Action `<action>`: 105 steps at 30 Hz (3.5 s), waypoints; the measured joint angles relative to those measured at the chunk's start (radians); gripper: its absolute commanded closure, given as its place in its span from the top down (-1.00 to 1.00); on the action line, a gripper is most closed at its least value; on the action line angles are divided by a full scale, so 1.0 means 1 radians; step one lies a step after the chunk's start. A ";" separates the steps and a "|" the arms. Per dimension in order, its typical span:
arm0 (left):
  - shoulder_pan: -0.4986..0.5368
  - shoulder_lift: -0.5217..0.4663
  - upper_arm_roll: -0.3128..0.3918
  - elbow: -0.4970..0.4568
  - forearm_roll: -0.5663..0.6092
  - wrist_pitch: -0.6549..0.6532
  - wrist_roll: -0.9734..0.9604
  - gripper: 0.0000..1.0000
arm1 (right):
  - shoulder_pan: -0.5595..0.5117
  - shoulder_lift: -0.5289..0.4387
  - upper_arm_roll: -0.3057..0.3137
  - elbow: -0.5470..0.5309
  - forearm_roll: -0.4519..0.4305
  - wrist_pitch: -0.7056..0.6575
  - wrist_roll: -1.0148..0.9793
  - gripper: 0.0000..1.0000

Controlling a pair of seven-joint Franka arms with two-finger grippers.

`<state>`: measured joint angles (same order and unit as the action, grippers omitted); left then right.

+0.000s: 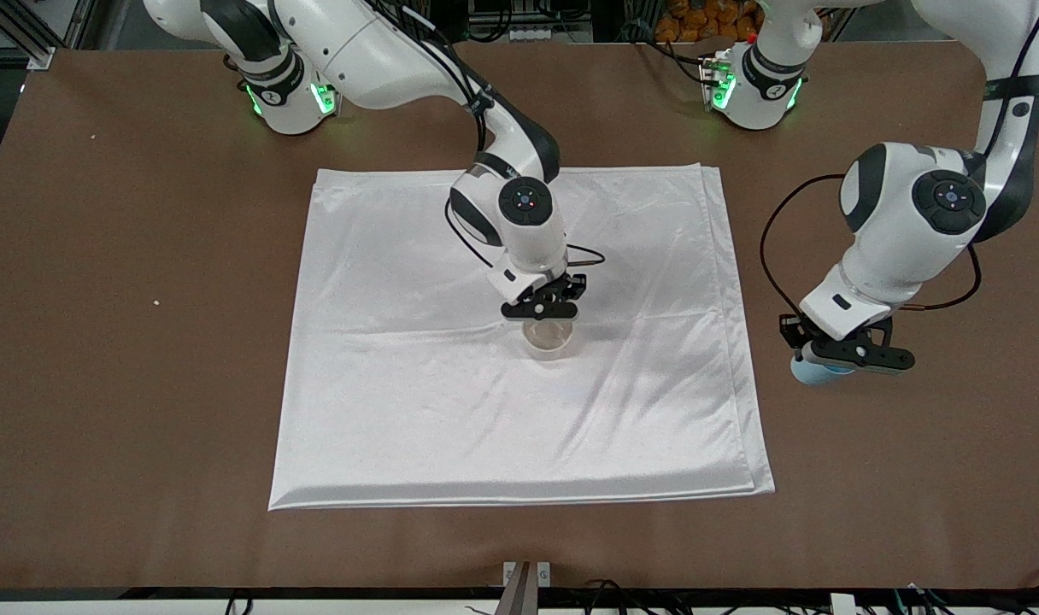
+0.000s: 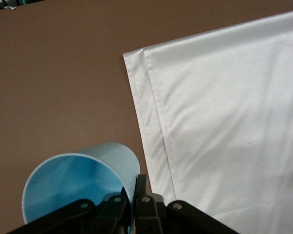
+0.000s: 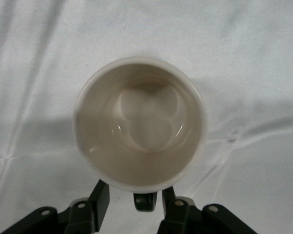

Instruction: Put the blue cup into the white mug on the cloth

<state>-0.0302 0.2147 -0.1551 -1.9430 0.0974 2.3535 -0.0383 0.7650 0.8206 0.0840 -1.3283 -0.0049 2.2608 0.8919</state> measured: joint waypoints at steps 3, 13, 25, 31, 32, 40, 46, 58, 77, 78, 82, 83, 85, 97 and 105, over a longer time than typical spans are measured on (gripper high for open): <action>0.000 -0.013 -0.022 0.037 0.000 -0.063 -0.008 -1.00 | -0.009 -0.014 -0.001 0.016 0.000 -0.033 0.001 1.00; -0.004 -0.031 -0.146 0.128 0.000 -0.228 -0.139 -1.00 | -0.090 -0.154 -0.001 0.030 0.000 -0.198 -0.002 1.00; -0.072 -0.029 -0.290 0.226 0.042 -0.332 -0.291 -1.00 | -0.265 -0.424 0.003 -0.070 0.000 -0.378 -0.172 1.00; -0.168 0.007 -0.292 0.268 0.043 -0.365 -0.363 -1.00 | -0.373 -0.532 0.002 -0.083 0.003 -0.501 -0.277 1.00; -0.181 0.018 -0.292 0.278 0.044 -0.370 -0.374 -1.00 | -0.389 -0.547 0.001 -0.083 0.004 -0.516 -0.288 1.00; -0.290 0.144 -0.288 0.366 0.048 -0.387 -0.457 -1.00 | -0.520 -0.652 -0.002 -0.091 0.008 -0.601 -0.435 1.00; -0.378 0.244 -0.268 0.428 0.093 -0.387 -0.483 -1.00 | -0.606 -0.690 -0.014 -0.107 0.008 -0.625 -0.533 1.00; -0.524 0.371 -0.150 0.520 0.107 -0.377 -0.511 -1.00 | -0.673 -0.737 -0.097 -0.159 0.008 -0.638 -0.650 1.00; -0.592 0.461 -0.067 0.532 0.137 -0.215 -0.509 -1.00 | -0.688 -0.791 -0.145 -0.214 0.007 -0.637 -0.830 1.00; -0.597 0.463 -0.061 0.532 0.138 -0.210 -0.508 -1.00 | -0.688 -0.791 -0.147 -0.215 0.007 -0.637 -0.845 1.00; -0.605 0.470 -0.050 0.534 0.139 -0.191 -0.502 -1.00 | -0.687 -0.791 -0.160 -0.217 0.007 -0.637 -0.897 1.00; -0.605 0.472 -0.049 0.534 0.140 -0.189 -0.501 -1.00 | -0.687 -0.791 -0.163 -0.217 0.007 -0.637 -0.904 1.00; -0.605 0.475 -0.048 0.534 0.140 -0.187 -0.499 -1.00 | -0.687 -0.791 -0.166 -0.217 0.007 -0.637 -0.912 1.00; -0.605 0.503 -0.046 0.535 0.142 -0.170 -0.498 -1.00 | -0.673 -0.794 -0.167 -0.230 0.007 -0.637 -0.921 1.00; -0.606 0.508 -0.046 0.535 0.142 -0.167 -0.498 -0.40 | -0.651 -0.799 -0.175 -0.235 0.007 -0.638 -0.921 1.00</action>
<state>-0.6358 0.7226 -0.2007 -1.4076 0.2395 2.1863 -0.5360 0.1144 0.0219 -0.0914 -1.5635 0.0024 1.6224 -0.0295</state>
